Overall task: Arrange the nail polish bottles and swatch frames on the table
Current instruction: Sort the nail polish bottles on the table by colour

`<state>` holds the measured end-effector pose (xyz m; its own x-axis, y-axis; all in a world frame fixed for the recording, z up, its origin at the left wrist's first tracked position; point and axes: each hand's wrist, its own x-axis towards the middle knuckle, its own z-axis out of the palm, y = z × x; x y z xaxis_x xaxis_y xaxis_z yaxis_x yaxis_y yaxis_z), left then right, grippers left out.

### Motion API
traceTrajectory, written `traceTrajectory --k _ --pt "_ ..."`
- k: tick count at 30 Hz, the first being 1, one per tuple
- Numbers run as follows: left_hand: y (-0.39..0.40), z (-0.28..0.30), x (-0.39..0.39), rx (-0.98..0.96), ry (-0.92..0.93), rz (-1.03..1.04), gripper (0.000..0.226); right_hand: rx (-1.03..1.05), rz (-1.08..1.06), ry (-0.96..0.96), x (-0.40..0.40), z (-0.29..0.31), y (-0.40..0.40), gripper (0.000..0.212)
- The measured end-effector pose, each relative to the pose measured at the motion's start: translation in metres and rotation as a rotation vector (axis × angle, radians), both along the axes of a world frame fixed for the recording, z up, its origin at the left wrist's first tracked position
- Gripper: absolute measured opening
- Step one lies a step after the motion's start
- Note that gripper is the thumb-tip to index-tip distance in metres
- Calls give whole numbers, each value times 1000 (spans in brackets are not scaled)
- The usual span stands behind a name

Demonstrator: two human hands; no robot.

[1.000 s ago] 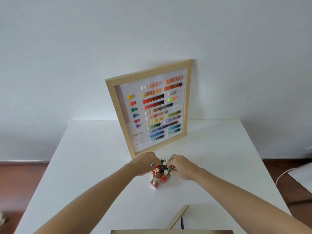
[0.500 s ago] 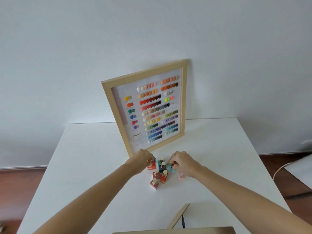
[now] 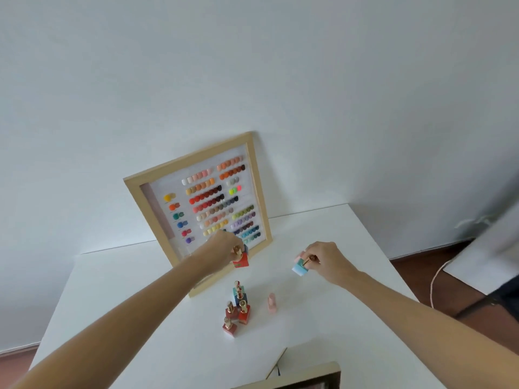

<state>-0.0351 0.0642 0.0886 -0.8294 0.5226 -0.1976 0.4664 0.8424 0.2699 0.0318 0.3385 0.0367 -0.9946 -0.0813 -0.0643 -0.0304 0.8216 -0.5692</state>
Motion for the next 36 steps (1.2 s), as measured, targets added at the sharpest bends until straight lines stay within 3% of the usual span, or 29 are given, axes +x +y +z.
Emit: traceTrajectory --k 6,11,20,36 --pt "92 -1 6 8 -66 -152 27 12 -188 -75 38 -4 65 19" --pt "168 -23 17 -60 -145 -261 25 39 -275 -139 68 -20 114 20" --pt "279 -74 34 6 -251 -361 21 58 -401 -197 96 -50 179 23" --pt "356 -123 33 -32 -216 -349 23 125 -345 -172 84 -90 201 19"
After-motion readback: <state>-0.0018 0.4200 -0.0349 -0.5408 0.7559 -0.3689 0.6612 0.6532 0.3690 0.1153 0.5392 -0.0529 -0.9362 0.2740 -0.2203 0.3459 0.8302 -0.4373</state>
